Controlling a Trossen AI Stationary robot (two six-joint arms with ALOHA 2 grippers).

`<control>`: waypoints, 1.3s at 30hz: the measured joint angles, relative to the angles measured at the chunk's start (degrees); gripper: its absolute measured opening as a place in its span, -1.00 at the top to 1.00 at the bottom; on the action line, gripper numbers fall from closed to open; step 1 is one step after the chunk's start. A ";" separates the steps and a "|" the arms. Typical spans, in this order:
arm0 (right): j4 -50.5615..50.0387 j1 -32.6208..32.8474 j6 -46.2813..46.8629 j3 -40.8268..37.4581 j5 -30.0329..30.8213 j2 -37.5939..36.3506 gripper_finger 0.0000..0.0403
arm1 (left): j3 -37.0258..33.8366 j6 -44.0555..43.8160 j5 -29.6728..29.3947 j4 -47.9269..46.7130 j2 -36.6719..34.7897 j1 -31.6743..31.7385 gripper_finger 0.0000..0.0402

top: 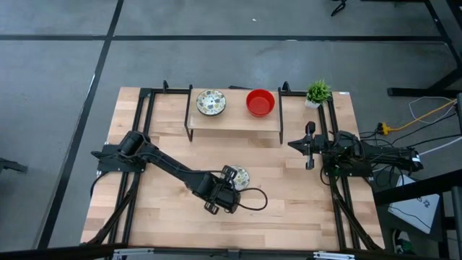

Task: Pick & Place Mini bowls
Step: Stack the white patterned bowl on top of the white patterned bowls on the shelf

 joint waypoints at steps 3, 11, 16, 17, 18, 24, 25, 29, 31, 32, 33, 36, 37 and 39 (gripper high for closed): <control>-0.02 0.01 0.00 0.00 0.00 -0.01 0.91 | -2.23 -0.50 -0.08 2.47 0.00 0.03 0.99; 0.00 0.01 0.00 0.00 0.00 0.00 0.91 | -5.80 -1.05 0.95 6.80 0.00 0.21 0.99; -0.02 0.01 0.00 0.01 0.00 0.00 0.91 | -6.79 -0.46 2.85 8.13 -0.15 0.42 0.97; 0.00 0.01 0.00 -0.01 0.00 0.00 0.91 | -6.79 -0.35 2.95 8.13 -0.15 0.42 0.96; -0.02 0.00 0.00 0.01 -0.01 0.00 0.91 | -6.82 -0.08 3.08 8.13 -0.15 0.44 0.95; 0.00 -0.01 0.00 0.01 0.00 0.00 0.91 | -6.88 1.13 3.54 8.29 -0.02 0.47 0.83; -0.01 0.00 0.00 -0.01 0.00 0.00 0.91 | -6.88 1.13 3.39 8.37 0.00 0.47 0.81; -0.02 0.00 0.00 -0.01 0.00 0.00 0.91 | -6.88 1.17 3.03 8.66 0.00 0.47 0.73; 0.00 -0.01 0.00 0.01 0.00 0.00 0.91 | -6.88 1.23 2.98 8.72 0.00 0.47 0.70; -0.02 0.01 0.00 -0.01 0.00 -0.02 0.91 | -6.88 1.56 2.98 8.73 0.00 0.49 0.68; -0.01 0.00 0.00 0.00 0.00 -0.01 0.91 | -6.88 1.88 2.95 8.75 0.00 0.49 0.67; -0.01 -0.01 0.00 0.00 0.00 -0.01 0.91 | -6.88 2.07 2.96 9.31 0.02 0.49 0.65; -0.01 -0.01 0.00 0.00 0.00 -0.02 0.91 | -6.88 2.10 2.98 9.43 0.02 0.57 0.65; -0.01 0.00 0.00 0.00 0.00 -0.01 0.91 | -6.88 2.42 2.98 9.53 0.04 0.76 0.66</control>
